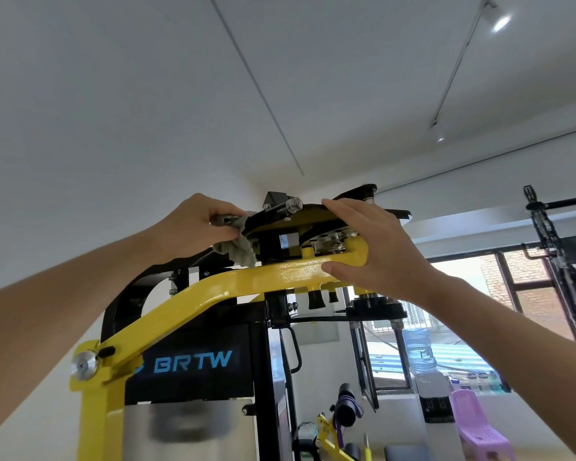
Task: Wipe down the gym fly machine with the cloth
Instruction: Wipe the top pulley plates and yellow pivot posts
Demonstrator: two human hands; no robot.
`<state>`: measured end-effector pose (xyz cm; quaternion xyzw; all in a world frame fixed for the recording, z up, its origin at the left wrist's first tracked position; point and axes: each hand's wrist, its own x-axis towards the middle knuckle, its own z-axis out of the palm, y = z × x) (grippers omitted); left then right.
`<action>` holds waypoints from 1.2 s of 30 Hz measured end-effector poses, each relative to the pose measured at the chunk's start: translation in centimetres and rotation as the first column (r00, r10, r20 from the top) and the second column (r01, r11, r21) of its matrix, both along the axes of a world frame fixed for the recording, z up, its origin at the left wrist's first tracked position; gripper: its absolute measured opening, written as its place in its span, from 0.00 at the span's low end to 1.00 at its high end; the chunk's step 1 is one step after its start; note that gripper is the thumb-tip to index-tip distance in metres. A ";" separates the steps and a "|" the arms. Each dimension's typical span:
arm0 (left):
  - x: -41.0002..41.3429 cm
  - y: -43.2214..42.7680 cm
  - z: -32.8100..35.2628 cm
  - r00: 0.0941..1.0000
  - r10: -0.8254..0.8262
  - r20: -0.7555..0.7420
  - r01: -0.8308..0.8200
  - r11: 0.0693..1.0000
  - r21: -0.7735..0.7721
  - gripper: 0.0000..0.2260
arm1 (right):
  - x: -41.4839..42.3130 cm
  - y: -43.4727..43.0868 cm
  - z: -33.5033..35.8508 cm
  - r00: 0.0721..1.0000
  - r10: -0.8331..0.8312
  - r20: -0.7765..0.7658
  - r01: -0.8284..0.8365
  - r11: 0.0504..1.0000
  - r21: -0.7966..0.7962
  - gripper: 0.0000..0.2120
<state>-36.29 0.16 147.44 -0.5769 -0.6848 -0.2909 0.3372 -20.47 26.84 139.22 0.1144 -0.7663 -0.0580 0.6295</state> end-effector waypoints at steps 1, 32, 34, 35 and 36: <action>0.3 0.1 0.2 0.999 0.007 -0.031 -0.007 1.000 -0.002 0.14 | -0.1 0.1 0.0 1.000 0.003 -0.007 -0.003 1.000 0.004 0.41; 5.7 -0.5 1.7 0.995 -0.101 -0.006 0.100 0.988 -0.119 0.22 | -0.9 0.0 -0.3 0.989 0.089 -0.116 -0.089 0.996 0.002 0.36; 6.9 0.1 1.9 0.993 -0.108 -0.046 0.101 0.986 -0.131 0.22 | -0.9 -0.1 -0.4 0.989 0.084 -0.117 -0.085 0.996 0.003 0.36; 7.4 0.4 1.9 0.992 -0.106 -0.074 0.096 0.986 -0.135 0.22 | -0.9 -0.2 -0.4 0.990 0.081 -0.118 -0.082 0.997 -0.003 0.36; 7.9 0.8 1.9 0.989 -0.109 -0.098 0.095 0.986 -0.136 0.22 | -0.8 -0.2 -0.4 0.990 0.081 -0.116 -0.083 0.996 -0.012 0.36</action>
